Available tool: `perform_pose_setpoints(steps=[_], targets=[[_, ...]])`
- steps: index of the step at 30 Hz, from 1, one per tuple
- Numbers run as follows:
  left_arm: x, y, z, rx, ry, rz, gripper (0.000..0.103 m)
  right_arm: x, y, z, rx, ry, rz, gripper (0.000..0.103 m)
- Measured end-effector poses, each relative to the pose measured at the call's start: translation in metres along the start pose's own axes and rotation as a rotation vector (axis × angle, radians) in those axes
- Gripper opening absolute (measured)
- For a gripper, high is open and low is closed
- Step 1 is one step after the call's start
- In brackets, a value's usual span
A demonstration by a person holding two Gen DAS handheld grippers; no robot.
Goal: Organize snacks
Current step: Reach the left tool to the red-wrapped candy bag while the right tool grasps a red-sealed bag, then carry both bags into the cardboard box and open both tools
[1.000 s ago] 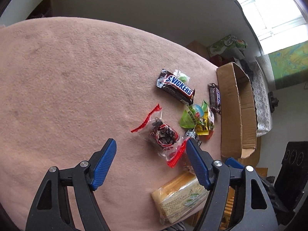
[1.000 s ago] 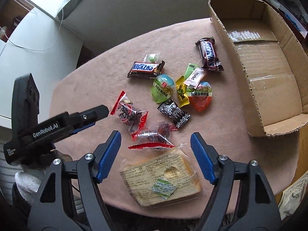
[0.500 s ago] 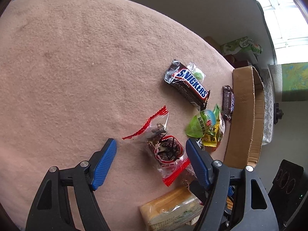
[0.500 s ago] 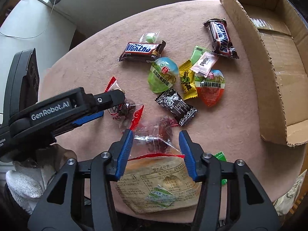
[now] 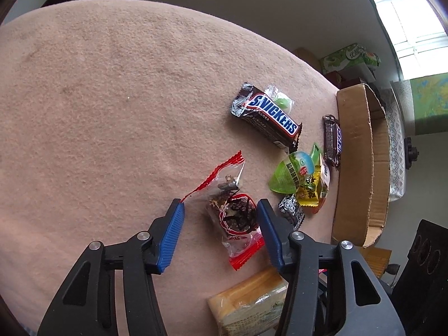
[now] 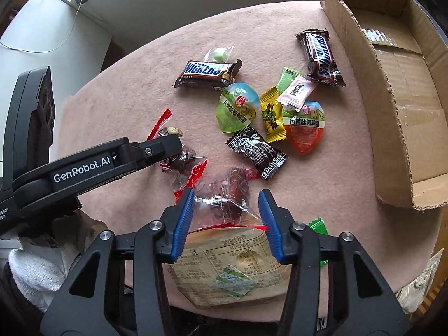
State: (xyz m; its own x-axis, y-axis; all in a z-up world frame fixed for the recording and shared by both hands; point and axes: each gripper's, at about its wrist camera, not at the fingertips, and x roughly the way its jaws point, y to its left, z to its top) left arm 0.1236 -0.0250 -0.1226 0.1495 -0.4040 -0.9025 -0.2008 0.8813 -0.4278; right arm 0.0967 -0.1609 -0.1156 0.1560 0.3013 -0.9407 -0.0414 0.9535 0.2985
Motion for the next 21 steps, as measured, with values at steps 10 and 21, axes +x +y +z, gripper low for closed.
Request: perform_pose_setpoints(steps=[10, 21], targets=[[-0.011, 0.001, -0.004, 0.032, -0.012, 0.005, 0.028, -0.018, 0.002, -0.004, -0.008, -0.043, 0.000, 0.049], [-0.030, 0.012, -0.008, 0.012, -0.032, -0.008, 0.028, -0.059, -0.007, -0.002, 0.033, -0.131, 0.032, 0.049]])
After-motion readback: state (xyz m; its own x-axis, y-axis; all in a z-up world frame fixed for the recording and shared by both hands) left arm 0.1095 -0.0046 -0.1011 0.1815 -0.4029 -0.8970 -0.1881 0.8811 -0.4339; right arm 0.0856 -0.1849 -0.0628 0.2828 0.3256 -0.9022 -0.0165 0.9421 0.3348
